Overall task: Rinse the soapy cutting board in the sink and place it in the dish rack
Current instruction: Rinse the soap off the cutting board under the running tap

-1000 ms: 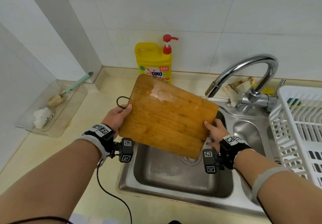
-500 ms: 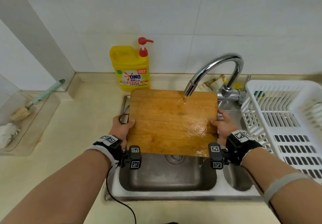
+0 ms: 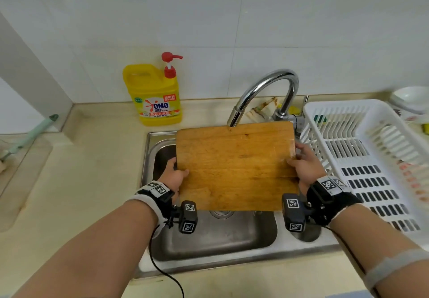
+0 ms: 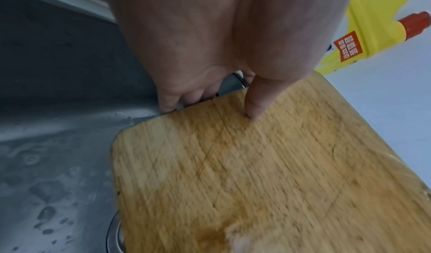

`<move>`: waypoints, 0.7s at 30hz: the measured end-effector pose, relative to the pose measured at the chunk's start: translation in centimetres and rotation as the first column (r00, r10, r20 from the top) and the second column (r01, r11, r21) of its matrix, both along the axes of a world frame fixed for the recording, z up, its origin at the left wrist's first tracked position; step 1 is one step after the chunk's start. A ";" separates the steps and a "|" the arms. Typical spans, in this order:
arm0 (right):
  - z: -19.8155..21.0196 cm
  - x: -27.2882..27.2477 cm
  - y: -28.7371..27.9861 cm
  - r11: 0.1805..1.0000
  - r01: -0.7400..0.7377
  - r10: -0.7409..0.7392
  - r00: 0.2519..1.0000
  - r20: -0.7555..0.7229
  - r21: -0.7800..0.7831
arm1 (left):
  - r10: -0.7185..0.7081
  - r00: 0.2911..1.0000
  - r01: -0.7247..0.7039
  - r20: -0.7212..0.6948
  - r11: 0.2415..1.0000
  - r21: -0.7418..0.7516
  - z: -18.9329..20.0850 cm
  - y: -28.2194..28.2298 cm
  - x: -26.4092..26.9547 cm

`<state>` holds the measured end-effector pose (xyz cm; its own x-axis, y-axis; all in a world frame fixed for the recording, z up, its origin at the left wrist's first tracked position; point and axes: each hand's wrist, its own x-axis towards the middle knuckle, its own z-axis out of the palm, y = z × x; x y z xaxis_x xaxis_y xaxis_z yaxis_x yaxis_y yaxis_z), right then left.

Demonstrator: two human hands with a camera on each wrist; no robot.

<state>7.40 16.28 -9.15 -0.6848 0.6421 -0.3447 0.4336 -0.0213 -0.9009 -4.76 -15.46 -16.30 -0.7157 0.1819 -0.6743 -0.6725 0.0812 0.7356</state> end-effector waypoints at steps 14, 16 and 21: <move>2.6 3.8 0.7 0.968 0.221 -0.220 0.975 -0.023 0.121 | -0.177 0.984 0.179 -0.031 0.975 0.135 0.1 3.9 -0.5; 2.9 4.5 0.7 0.962 0.244 -0.243 0.970 -0.025 0.121 | -0.199 0.979 0.202 -0.033 0.970 0.133 0.0 4.5 -0.4; 3.7 6.1 0.8 0.956 0.267 -0.268 0.963 -0.011 0.124 | -0.234 0.972 0.235 -0.024 0.963 0.135 -0.4 5.8 -0.3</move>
